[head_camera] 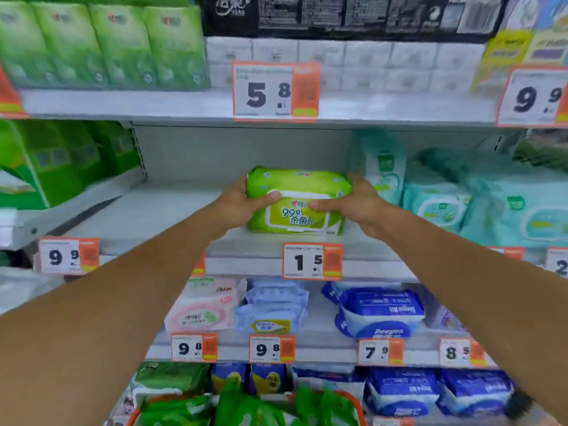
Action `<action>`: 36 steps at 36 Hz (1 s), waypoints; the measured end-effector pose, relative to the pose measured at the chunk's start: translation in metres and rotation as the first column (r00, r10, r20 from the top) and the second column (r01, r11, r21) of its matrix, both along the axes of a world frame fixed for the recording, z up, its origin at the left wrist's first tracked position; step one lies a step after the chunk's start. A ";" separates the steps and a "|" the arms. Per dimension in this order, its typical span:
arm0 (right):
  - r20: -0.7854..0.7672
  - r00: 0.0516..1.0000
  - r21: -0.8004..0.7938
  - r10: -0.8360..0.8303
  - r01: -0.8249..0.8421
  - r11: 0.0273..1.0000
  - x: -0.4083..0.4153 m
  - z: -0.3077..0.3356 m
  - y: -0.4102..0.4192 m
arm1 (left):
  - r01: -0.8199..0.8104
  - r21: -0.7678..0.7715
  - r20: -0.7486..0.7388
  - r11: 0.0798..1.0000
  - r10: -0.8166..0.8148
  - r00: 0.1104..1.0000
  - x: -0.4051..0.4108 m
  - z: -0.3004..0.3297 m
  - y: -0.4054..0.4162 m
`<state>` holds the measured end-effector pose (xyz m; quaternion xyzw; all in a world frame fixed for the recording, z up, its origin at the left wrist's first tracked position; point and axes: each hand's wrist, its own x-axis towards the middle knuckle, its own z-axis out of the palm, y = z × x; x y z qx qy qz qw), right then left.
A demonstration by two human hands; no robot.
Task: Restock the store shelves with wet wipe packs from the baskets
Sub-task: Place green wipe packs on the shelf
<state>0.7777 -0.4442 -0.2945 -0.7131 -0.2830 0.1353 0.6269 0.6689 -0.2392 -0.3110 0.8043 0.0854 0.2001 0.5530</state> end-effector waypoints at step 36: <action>0.730 0.593 -0.656 0.339 0.470 0.590 0.157 0.011 0.129 | 0.403 0.622 -0.740 0.671 0.337 0.582 0.050 -0.033 0.064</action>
